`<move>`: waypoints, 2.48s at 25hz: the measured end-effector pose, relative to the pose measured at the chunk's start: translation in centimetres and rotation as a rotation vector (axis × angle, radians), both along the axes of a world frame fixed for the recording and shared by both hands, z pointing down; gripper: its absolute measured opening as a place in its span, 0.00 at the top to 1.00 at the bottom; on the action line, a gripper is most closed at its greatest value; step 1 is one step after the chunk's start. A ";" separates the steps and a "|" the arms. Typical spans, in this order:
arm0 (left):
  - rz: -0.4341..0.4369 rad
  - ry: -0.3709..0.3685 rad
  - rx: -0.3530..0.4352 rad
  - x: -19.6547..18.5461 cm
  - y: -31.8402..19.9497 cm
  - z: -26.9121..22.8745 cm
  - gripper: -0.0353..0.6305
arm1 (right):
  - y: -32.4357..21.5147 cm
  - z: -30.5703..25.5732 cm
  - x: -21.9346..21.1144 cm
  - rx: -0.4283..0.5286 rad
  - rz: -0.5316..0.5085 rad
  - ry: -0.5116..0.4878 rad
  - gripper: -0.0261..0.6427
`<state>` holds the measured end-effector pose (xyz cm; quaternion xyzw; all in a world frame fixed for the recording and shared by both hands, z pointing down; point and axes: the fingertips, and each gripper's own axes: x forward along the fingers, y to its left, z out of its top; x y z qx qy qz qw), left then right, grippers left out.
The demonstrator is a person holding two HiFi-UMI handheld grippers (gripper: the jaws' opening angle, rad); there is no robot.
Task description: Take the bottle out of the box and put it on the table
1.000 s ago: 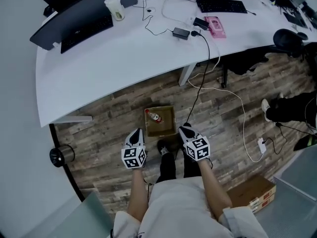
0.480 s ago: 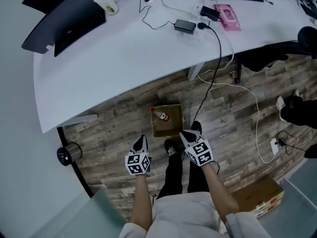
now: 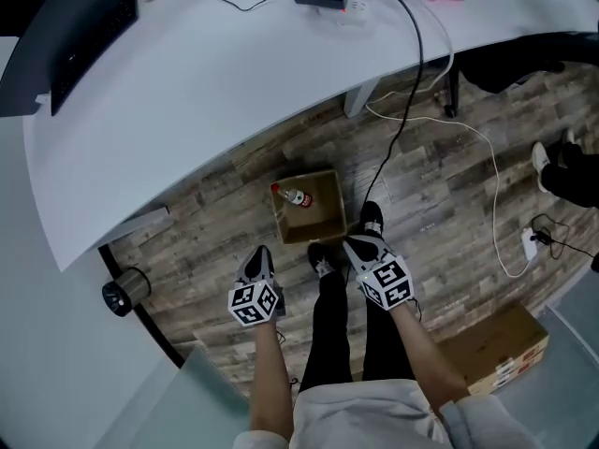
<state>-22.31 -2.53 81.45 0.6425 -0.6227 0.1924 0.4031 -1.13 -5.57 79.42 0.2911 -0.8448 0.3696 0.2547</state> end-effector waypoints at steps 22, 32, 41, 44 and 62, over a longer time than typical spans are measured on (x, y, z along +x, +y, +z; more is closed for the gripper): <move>-0.149 0.082 -0.049 2.3 -4.0 20.6 0.92 | -5.5 13.2 -0.7 0.088 -0.099 -0.060 0.90; -0.220 0.116 -0.031 2.1 -4.9 29.1 0.92 | -3.9 16.4 -1.6 0.158 -0.057 -0.092 0.90; -0.257 0.085 -0.060 0.2 -5.1 37.1 0.81 | -2.5 21.0 -3.7 0.152 -0.090 -0.133 0.90; -0.288 0.086 -0.057 -0.1 -5.9 39.1 0.75 | -3.3 22.5 -3.9 0.150 -0.100 -0.125 0.90; -0.480 0.005 -0.133 -2.3 -8.6 49.7 0.44 | -8.6 22.8 -6.9 0.226 -0.300 -0.095 0.90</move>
